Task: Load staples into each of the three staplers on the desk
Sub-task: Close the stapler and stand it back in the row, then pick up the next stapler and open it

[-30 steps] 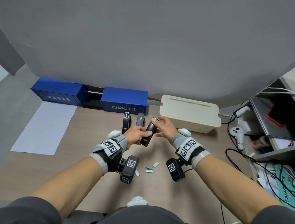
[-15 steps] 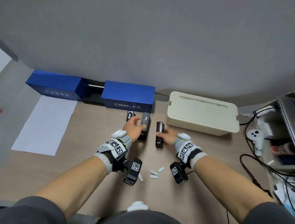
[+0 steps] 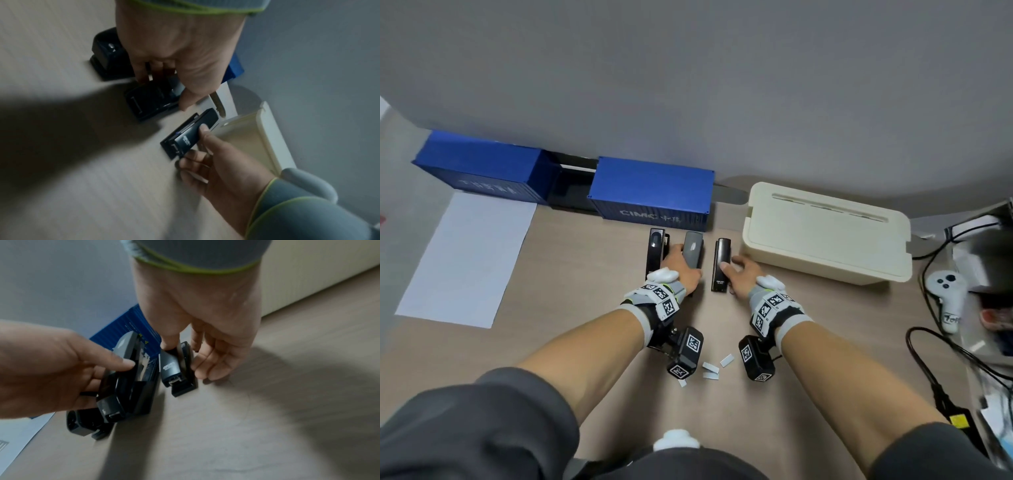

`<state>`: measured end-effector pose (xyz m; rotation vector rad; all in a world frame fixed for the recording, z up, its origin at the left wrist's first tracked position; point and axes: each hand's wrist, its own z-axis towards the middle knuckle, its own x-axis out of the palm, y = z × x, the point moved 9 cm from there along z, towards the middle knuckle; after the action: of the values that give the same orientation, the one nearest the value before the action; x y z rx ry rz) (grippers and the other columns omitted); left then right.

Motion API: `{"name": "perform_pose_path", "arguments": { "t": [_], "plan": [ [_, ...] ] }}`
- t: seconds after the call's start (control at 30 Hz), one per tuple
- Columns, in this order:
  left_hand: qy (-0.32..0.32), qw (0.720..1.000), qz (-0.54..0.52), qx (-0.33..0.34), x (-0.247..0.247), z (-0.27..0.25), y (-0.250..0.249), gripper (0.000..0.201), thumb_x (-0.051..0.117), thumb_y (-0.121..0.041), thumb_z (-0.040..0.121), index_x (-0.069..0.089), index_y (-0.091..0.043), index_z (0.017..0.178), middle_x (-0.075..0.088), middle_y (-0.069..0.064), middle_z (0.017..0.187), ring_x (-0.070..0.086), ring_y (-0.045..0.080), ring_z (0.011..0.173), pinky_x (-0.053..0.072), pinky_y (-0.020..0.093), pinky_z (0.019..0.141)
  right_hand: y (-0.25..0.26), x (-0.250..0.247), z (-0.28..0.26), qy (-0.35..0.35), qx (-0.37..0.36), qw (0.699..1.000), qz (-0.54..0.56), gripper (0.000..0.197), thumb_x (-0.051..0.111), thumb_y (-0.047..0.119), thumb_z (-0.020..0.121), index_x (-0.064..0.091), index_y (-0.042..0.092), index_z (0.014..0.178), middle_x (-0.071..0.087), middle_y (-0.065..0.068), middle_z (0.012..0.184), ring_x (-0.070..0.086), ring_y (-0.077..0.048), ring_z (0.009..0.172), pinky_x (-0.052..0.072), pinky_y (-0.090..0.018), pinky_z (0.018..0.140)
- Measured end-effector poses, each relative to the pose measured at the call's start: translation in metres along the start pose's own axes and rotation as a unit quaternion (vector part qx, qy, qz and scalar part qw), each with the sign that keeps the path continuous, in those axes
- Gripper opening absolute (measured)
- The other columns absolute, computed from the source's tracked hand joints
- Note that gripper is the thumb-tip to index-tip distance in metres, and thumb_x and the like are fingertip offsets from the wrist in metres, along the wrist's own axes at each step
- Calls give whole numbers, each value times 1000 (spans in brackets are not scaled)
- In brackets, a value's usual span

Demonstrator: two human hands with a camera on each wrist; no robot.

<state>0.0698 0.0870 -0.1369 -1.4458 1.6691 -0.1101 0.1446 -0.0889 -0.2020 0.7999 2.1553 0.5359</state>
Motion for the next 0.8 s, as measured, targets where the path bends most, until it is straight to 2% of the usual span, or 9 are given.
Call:
{"name": "perform_pose_path", "arguments": {
  "t": [0.03, 0.1, 0.23, 0.33, 0.43, 0.5, 0.6, 0.7, 0.8],
  "plan": [
    [-3, 1000, 11, 0, 0, -1, 1, 60, 69, -18, 84, 46, -18, 138, 66, 9, 117, 60, 27, 92, 44, 27, 77, -4, 3, 2, 4, 9, 1000, 15, 72, 58, 71, 67, 54, 28, 124, 71, -3, 97, 70, -31, 88, 55, -42, 89],
    [-8, 1000, 28, 4, -4, 0, -1, 54, 66, -15, 82, 51, -18, 134, 68, 9, 111, 58, 24, 85, 45, 28, 74, 2, 7, -4, 28, 6, 999, 44, 58, 62, 56, 79, 53, 21, 124, 70, -8, 83, 67, -26, 63, 57, -38, 72],
    [13, 999, 46, 9, -11, -5, -1, 52, 66, -13, 79, 59, -22, 129, 71, 8, 107, 65, 29, 89, 51, 29, 76, -8, 6, -10, 68, 13, 996, 46, 57, 61, 52, 78, 46, 19, 121, 67, -1, 61, 64, -21, 56, 57, -46, 78],
    [39, 998, 46, 11, -16, -16, 6, 53, 70, -14, 73, 61, -21, 124, 71, 7, 99, 66, 28, 84, 55, 32, 75, -8, -8, -28, 66, 21, 995, 74, 28, 59, 27, 90, 47, 16, 112, 61, -5, 60, 56, -16, 42, 50, -31, 52],
    [50, 998, 37, 20, -25, -33, 10, 53, 71, -12, 72, 61, -22, 122, 68, 7, 96, 62, 24, 77, 49, 25, 63, 0, -21, -52, 69, 12, 994, 83, 5, 53, 16, 94, 56, 11, 94, 59, -9, 63, 52, -9, 32, 40, -17, 34],
    [52, 998, 15, 27, -30, -44, 9, 53, 69, -7, 72, 62, -23, 122, 66, 7, 96, 59, 24, 76, 44, 21, 57, 4, -25, -61, 72, 4, 993, 93, 13, 51, 16, 95, 56, 14, 83, 59, -10, 67, 52, -8, 31, 34, -14, 31],
    [59, 997, -15, 39, -35, -62, 5, 51, 66, -2, 69, 67, -21, 117, 67, 7, 95, 58, 23, 78, 44, 20, 58, 20, -20, -84, 93, 0, 989, 112, 21, 47, 26, 98, 57, 12, 85, 62, -9, 69, 56, -10, 37, 36, -15, 33],
    [79, 994, -60, 56, -37, -80, -2, 59, 64, -6, 58, 72, -22, 114, 69, 8, 93, 63, 28, 90, 50, 29, 75, 34, -7, -106, 125, -18, 984, 128, 38, 42, 39, 98, 62, 9, 84, 69, -12, 72, 65, -17, 51, 44, -20, 39],
    [99, 987, -98, 79, -38, -96, -8, 59, 59, -11, 51, 71, -25, 107, 69, 9, 95, 64, 33, 102, 52, 37, 87, 39, -1, -120, 125, -3, 974, 190, 39, 42, 32, 98, 60, -3, 103, 71, -26, 89, 70, -20, 51, 50, -23, 39]
  ]
}}
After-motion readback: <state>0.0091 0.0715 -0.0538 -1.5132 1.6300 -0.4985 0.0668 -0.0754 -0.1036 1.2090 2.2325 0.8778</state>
